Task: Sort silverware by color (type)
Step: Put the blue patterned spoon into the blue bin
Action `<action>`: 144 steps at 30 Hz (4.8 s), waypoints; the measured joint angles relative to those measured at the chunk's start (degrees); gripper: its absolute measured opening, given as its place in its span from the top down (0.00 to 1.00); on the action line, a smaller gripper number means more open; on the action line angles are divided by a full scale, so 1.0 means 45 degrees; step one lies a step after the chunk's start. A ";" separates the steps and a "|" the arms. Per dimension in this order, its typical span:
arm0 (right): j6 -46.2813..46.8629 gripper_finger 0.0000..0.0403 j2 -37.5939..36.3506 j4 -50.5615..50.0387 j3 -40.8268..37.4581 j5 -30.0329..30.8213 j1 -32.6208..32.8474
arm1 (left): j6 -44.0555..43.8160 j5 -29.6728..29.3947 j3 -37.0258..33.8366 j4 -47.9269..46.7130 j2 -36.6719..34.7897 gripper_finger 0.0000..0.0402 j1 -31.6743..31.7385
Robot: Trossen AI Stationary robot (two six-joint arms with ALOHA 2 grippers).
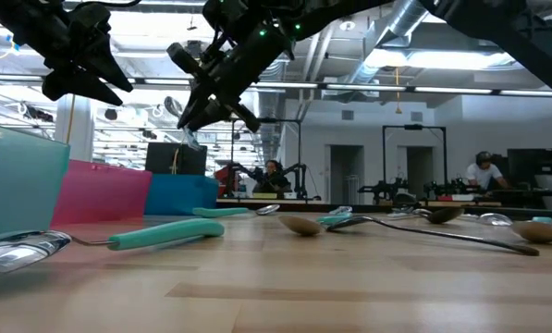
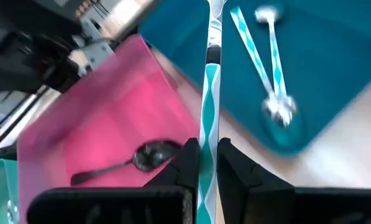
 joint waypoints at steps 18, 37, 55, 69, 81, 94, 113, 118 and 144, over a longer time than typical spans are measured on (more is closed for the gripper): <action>-0.4150 0.86 -0.0005 0.1279 0.0005 0.0984 -0.0821 | 0.0000 -0.0025 0.0000 -0.0204 -0.0001 0.52 0.0000; -0.5062 0.86 0.0131 0.1295 0.0884 0.0266 -0.1983 | 0.0000 -0.0189 -0.0001 -0.0209 -0.0002 0.52 -0.0004; -0.3961 0.86 0.2002 0.3098 0.1234 0.0180 -0.1602 | -0.0353 -0.0236 0.0000 -0.0735 -0.0002 0.52 -0.0005; -0.3629 0.86 0.3905 0.1953 0.3259 -0.0346 -0.1595 | -0.0318 -0.0238 0.0000 -0.0967 0.0003 0.52 -0.0005; -0.4499 0.86 0.3900 0.1068 0.3261 -0.0008 -0.1600 | -0.0243 -0.0296 0.0000 -0.1020 0.0003 0.52 -0.0005; -0.4305 0.86 0.4449 0.1337 0.3288 0.0387 -0.1453 | -0.0178 -0.0335 0.0000 -0.1030 -0.0001 0.52 -0.0005; -0.4262 0.80 0.4449 0.1243 0.3283 0.0339 -0.1459 | -0.0092 -0.0330 0.0000 -0.1030 0.0001 0.52 -0.0003; -0.4261 0.81 0.4455 0.1243 0.3283 0.0333 -0.1459 | -0.0092 -0.0330 0.0000 -0.1030 0.0003 0.52 -0.0002; -0.4499 0.73 0.4473 0.1253 0.3264 0.0331 -0.1464 | 0.0032 -0.0350 0.0000 -0.1032 -0.0002 0.52 -0.0005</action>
